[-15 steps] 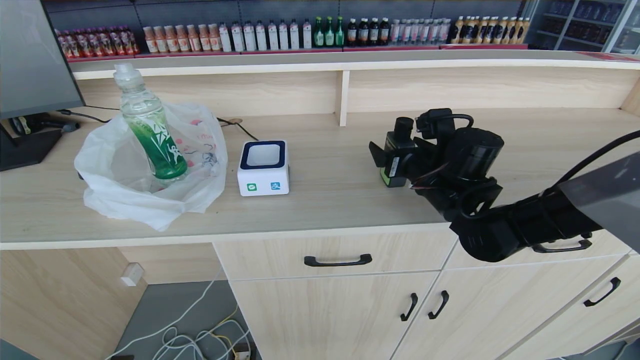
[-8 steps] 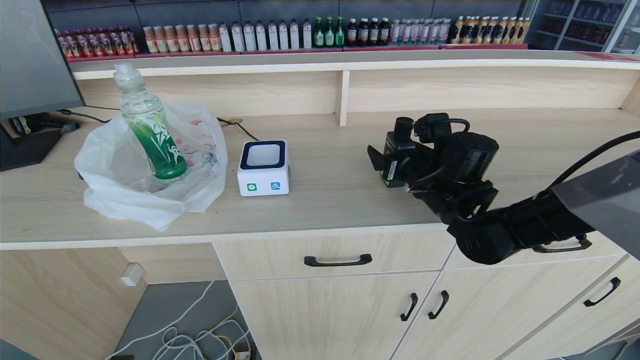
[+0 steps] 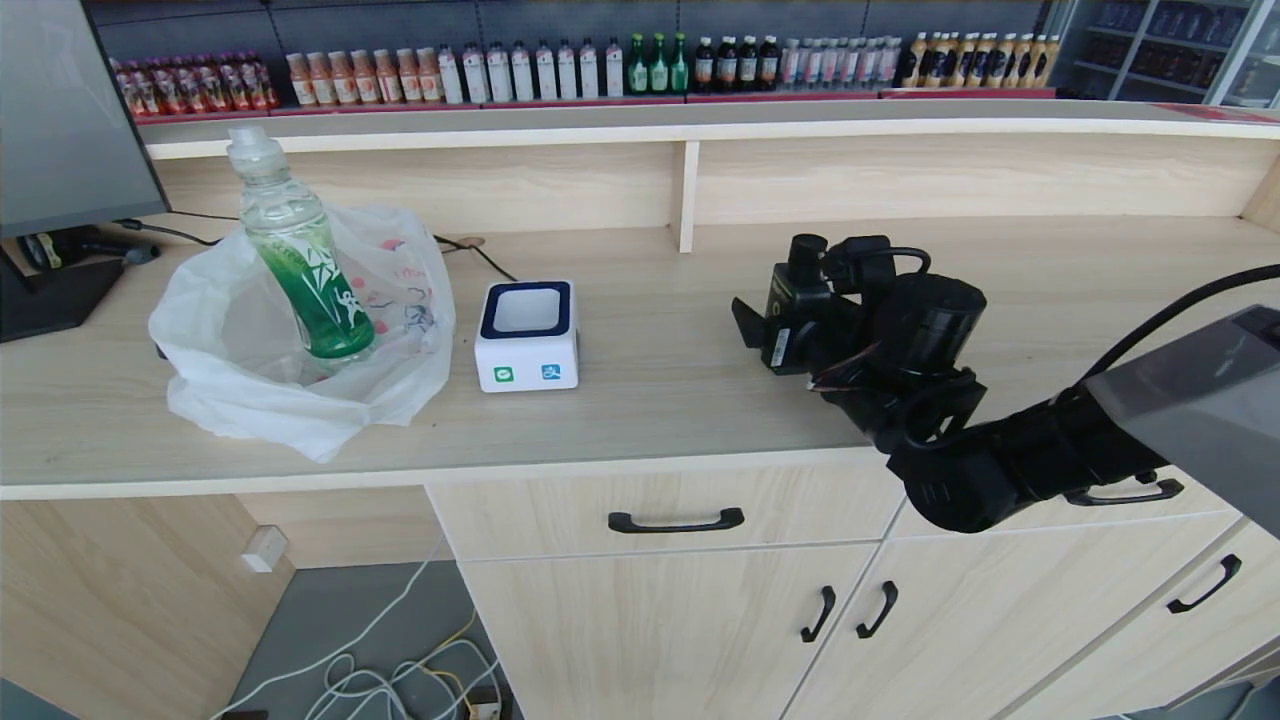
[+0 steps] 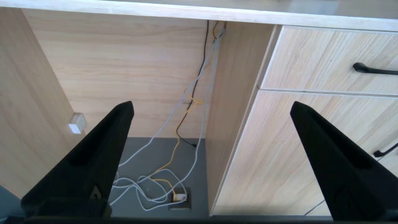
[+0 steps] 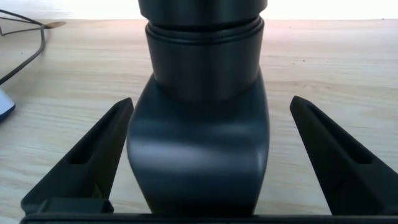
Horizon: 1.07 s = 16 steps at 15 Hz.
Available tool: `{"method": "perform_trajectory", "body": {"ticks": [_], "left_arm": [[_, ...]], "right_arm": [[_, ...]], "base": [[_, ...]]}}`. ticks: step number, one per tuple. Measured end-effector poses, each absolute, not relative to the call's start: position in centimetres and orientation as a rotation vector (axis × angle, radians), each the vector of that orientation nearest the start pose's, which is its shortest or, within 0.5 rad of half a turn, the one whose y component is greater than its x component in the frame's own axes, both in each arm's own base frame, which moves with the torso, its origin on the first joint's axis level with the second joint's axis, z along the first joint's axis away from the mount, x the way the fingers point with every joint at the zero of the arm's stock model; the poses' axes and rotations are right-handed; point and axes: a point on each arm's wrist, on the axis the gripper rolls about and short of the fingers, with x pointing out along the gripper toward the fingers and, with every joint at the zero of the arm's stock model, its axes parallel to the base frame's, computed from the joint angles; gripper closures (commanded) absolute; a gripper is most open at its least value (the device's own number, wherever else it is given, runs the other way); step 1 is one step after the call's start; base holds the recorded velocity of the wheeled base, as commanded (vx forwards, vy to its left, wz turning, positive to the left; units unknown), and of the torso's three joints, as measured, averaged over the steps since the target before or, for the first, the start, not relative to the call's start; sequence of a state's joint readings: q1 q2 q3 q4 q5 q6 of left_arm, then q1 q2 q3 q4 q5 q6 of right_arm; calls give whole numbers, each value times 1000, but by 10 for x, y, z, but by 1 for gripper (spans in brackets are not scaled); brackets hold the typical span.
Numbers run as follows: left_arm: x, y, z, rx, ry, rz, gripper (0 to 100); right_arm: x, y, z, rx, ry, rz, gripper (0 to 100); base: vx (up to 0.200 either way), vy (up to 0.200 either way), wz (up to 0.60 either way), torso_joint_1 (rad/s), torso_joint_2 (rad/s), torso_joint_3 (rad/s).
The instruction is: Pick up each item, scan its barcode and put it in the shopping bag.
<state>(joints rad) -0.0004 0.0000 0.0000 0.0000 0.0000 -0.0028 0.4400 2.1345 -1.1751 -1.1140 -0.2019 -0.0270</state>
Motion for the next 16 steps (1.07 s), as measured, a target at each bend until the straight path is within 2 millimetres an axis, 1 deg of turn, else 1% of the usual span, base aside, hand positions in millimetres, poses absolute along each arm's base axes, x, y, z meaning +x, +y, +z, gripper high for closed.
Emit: {"method": "perform_trajectory", "body": {"ticks": [1,2,11,16], "left_arm": [[-23,0,75,-3,0,0,0],[-23,0,75,-3,0,0,0],[-23,0,75,-2,0,-1,0],[-23,0,75,-3,0,0,0]], "right_arm": [[385,176,170,23,-154,235,0],[385,176,169,28,-151,235,100],[383,178,170,36,-170,241,100],[378,177,180,44,-195,242,100]], "base": [[0,0,0,0,0,0],[0,0,0,0,0,0],[0,0,0,0,0,0],[0,0,0,0,0,0]]}}
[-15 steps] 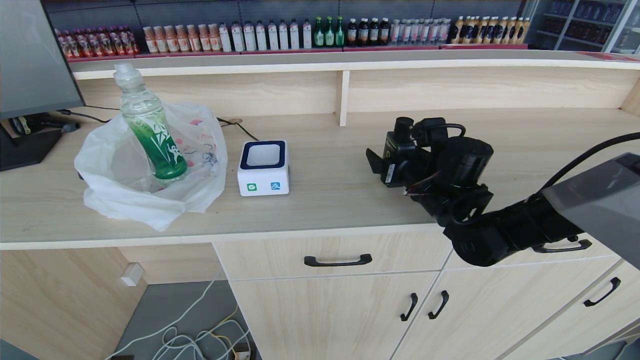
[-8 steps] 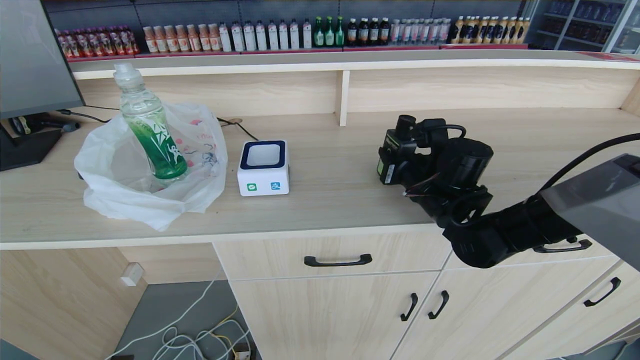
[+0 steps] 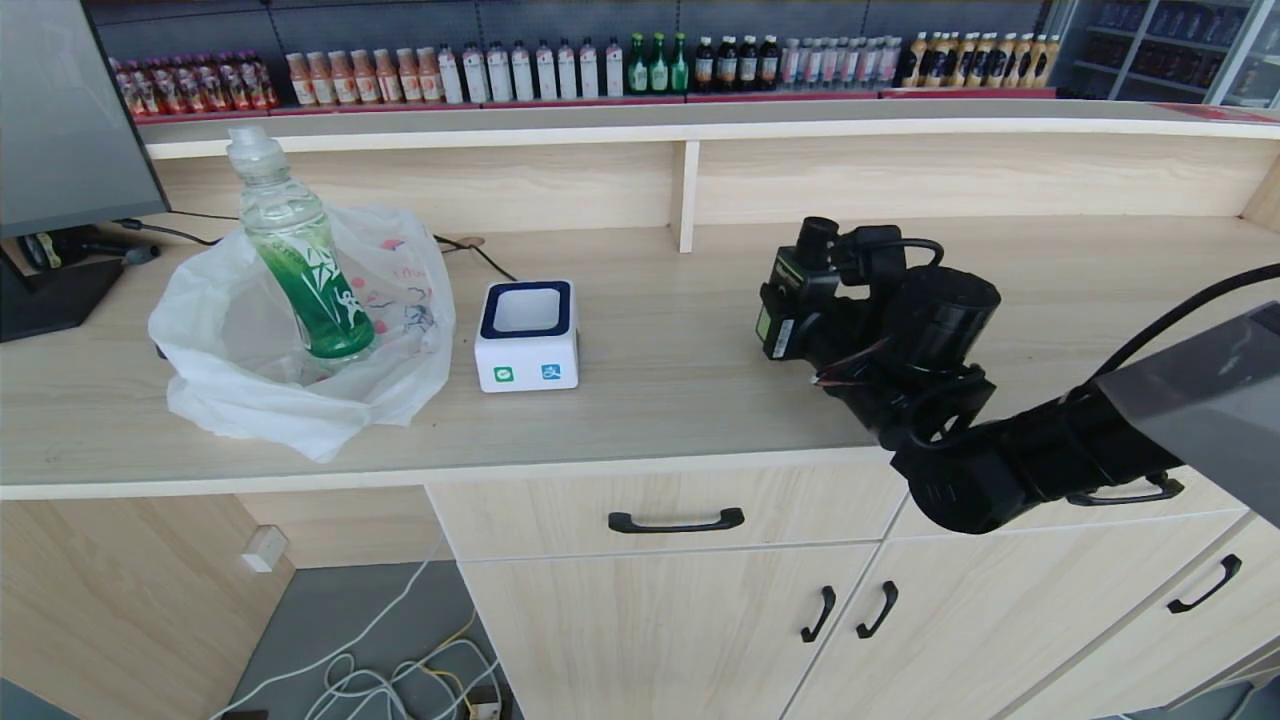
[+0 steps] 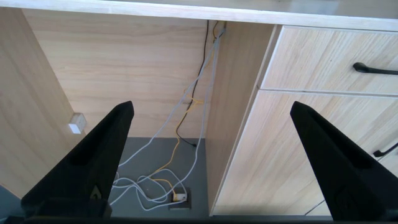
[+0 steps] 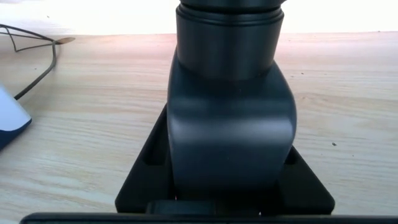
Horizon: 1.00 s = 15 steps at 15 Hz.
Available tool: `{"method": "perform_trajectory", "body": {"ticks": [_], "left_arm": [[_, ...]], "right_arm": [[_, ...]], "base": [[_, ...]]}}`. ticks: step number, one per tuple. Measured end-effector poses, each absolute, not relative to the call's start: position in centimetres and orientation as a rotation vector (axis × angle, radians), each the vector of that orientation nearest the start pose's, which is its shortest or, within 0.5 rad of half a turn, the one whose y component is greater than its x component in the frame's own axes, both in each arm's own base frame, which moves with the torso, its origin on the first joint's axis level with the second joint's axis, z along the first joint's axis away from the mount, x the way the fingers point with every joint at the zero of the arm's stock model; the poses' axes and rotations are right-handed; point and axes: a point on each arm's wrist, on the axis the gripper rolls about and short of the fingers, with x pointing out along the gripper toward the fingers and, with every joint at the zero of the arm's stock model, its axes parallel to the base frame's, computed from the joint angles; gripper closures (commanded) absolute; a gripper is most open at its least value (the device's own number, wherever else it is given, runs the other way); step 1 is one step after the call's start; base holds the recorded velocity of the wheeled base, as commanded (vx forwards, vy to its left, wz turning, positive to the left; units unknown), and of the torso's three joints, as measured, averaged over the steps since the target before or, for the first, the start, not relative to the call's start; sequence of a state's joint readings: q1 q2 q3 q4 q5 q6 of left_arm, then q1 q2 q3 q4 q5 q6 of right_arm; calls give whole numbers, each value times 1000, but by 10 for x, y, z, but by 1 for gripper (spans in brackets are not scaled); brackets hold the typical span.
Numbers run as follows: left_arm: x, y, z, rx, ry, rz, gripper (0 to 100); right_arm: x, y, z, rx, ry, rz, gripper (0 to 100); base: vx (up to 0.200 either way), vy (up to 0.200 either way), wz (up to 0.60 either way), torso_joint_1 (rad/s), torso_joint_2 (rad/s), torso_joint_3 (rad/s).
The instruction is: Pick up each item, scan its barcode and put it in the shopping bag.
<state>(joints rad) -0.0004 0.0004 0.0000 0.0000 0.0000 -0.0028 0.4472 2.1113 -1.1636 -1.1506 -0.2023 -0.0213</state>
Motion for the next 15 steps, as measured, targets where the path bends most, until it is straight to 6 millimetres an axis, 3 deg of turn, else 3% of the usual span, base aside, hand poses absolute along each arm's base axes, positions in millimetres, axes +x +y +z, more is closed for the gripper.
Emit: {"method": "perform_trajectory", "body": {"ticks": [4,11,15], "left_arm": [[-23,0,75,-2,0,-1,0],[-23,0,75,-3,0,-1,0],[-23,0,75,-3,0,-1,0]], "right_arm": [[363,176,189,50,-209,259,100],[315,171,192,62,-237,301,100],[285,158,188,77,-263,310,100]], "base": [[0,0,0,0,0,0],[0,0,0,0,0,0],[0,0,0,0,0,0]]}}
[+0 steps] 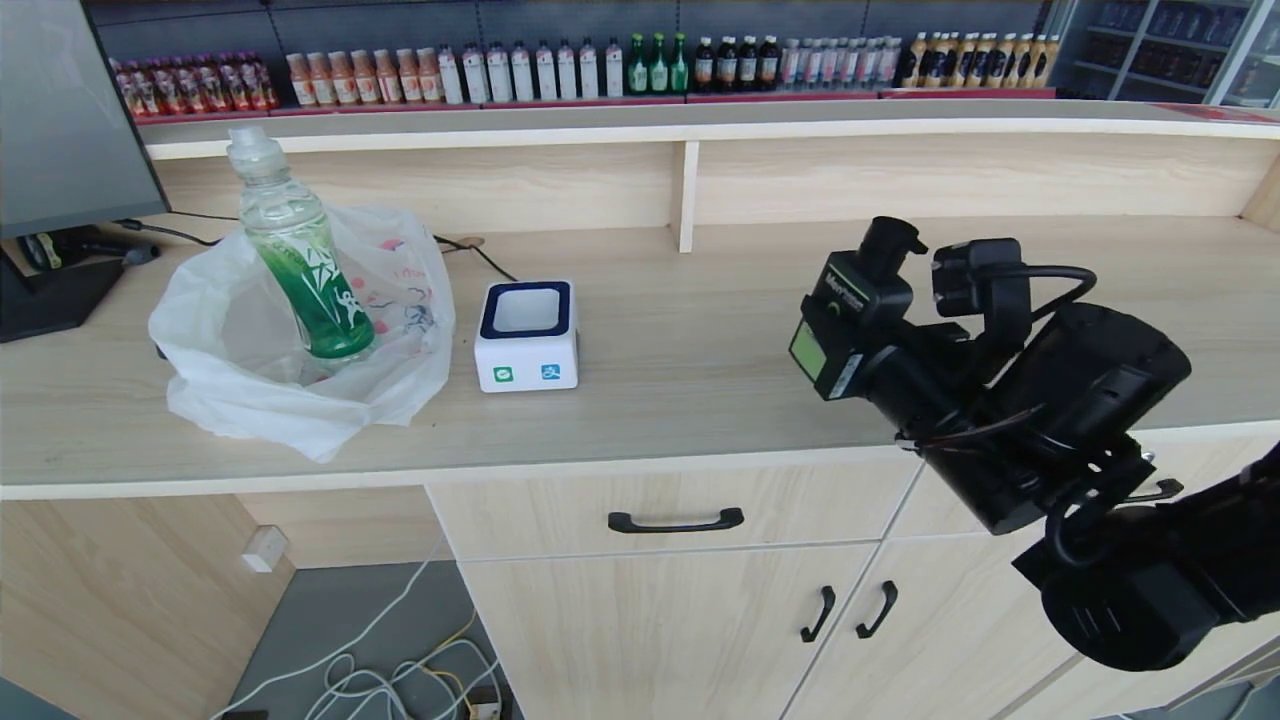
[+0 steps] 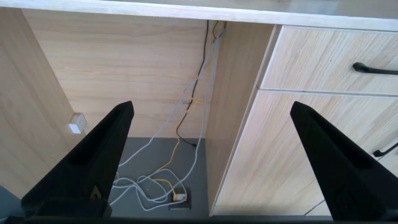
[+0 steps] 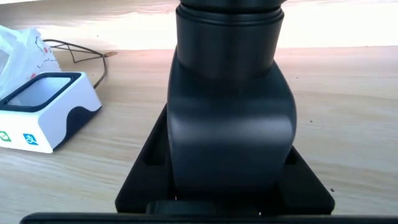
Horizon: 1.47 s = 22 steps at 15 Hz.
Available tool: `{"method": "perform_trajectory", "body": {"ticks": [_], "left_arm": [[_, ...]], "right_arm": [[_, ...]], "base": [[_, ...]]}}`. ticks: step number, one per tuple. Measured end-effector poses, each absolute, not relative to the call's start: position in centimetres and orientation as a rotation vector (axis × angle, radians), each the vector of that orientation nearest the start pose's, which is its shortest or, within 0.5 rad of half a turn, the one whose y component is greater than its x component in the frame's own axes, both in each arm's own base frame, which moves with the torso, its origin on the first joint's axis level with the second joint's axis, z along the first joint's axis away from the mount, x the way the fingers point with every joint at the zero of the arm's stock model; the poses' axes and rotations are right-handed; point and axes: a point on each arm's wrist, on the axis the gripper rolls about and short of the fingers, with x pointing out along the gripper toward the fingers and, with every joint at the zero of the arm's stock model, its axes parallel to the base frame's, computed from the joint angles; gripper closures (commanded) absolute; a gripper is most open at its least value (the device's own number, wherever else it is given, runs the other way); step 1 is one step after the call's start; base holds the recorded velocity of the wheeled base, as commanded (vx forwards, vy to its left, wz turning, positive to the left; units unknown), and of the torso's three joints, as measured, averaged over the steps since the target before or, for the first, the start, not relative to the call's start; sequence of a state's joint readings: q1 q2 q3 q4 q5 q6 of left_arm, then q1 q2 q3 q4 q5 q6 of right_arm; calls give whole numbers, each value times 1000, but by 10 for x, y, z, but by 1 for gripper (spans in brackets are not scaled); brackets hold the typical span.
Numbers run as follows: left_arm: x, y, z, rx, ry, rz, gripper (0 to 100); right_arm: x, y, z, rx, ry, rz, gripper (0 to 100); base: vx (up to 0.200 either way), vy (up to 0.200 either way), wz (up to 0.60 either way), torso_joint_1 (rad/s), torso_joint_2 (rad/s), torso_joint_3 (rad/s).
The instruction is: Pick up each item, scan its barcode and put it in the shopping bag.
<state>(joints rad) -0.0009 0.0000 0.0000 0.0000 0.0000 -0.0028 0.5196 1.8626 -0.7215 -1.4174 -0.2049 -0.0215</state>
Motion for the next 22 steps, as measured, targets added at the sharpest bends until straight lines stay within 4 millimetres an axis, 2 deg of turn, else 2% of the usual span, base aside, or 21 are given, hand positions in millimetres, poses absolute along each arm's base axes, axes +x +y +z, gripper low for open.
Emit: {"method": "perform_trajectory", "body": {"ticks": [2,5,11,15,17,22], "left_arm": [[-23,0,75,-3,0,-1,0],[-23,0,75,-3,0,0,0],[-23,0,75,-3,0,-1,0],[-23,0,75,-3,0,0,0],[-23,0,75,-3,0,0,0],[-23,0,75,-3,0,0,0]], "right_arm": [[272,151,181,87,-290,312,100],[252,145,165,66,-236,328,100],[214,159,166,46,-222,442,100],[187,145,155,3,-167,464,100],[176,140,158,-42,-186,475,100],[149,154,162,-123,-240,601,100]], "base": [[0,0,0,0,0,0],[0,0,0,0,0,0],[0,0,0,0,0,0],[0,0,0,0,0,0],[0,0,0,0,0,0],[0,0,0,0,0,0]]}}
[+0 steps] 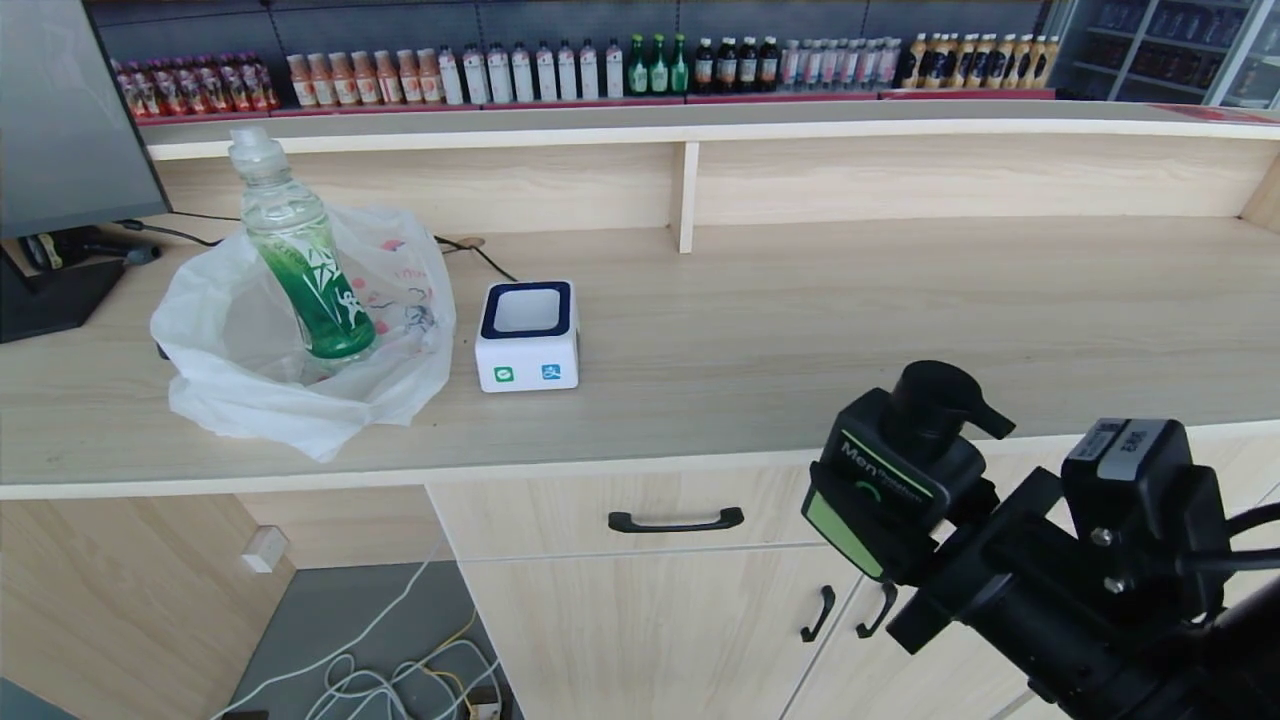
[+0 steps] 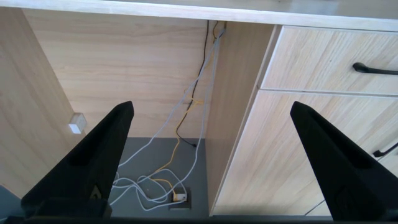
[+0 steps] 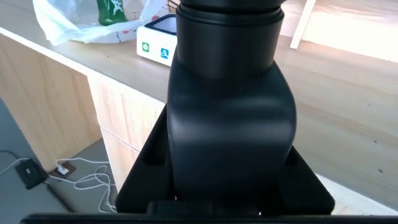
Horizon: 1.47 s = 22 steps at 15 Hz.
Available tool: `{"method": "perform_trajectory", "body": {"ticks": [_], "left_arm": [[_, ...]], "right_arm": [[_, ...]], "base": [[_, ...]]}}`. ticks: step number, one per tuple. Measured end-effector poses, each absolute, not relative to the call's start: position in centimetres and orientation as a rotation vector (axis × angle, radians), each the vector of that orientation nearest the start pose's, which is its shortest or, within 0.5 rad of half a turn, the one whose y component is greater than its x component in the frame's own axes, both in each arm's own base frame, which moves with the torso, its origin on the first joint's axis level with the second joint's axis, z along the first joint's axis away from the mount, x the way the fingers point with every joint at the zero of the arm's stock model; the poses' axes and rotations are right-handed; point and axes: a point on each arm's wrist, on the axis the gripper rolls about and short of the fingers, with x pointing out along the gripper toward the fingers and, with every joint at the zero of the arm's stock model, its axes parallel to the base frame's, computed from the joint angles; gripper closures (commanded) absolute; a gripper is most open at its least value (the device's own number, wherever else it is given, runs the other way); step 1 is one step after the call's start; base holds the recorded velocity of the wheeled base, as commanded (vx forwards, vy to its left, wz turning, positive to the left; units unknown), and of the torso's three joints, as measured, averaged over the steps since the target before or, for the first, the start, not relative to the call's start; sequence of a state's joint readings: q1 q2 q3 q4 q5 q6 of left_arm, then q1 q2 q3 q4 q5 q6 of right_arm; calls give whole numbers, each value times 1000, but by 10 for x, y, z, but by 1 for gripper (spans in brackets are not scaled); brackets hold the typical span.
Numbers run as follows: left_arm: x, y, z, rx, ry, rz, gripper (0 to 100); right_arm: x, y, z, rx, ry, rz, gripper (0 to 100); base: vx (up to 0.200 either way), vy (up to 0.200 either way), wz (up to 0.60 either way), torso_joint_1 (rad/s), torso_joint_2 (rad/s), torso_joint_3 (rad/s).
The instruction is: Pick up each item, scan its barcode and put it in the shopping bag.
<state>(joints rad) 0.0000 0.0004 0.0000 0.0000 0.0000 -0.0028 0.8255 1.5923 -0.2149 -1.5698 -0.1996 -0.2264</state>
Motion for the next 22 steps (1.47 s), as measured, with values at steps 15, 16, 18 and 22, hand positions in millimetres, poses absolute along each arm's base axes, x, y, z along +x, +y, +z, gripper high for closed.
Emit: {"method": "perform_trajectory", "body": {"ticks": [15,16,18,22], "left_arm": [[-23,0,75,-3,0,-1,0],[-23,0,75,-3,0,-1,0],[-23,0,75,-3,0,-1,0],[-23,0,75,-3,0,-1,0]], "right_arm": [[100,153,168,-758,-756,953,100],[100,153,168,-814,-790,933,100],[101,156,173,-860,-843,897,100],[105,161,183,-1022,-984,785,100]], "base": [[0,0,0,0,0,0],[0,0,0,0,0,0],[0,0,0,0,0,0],[0,0,0,0,0,0]]}}
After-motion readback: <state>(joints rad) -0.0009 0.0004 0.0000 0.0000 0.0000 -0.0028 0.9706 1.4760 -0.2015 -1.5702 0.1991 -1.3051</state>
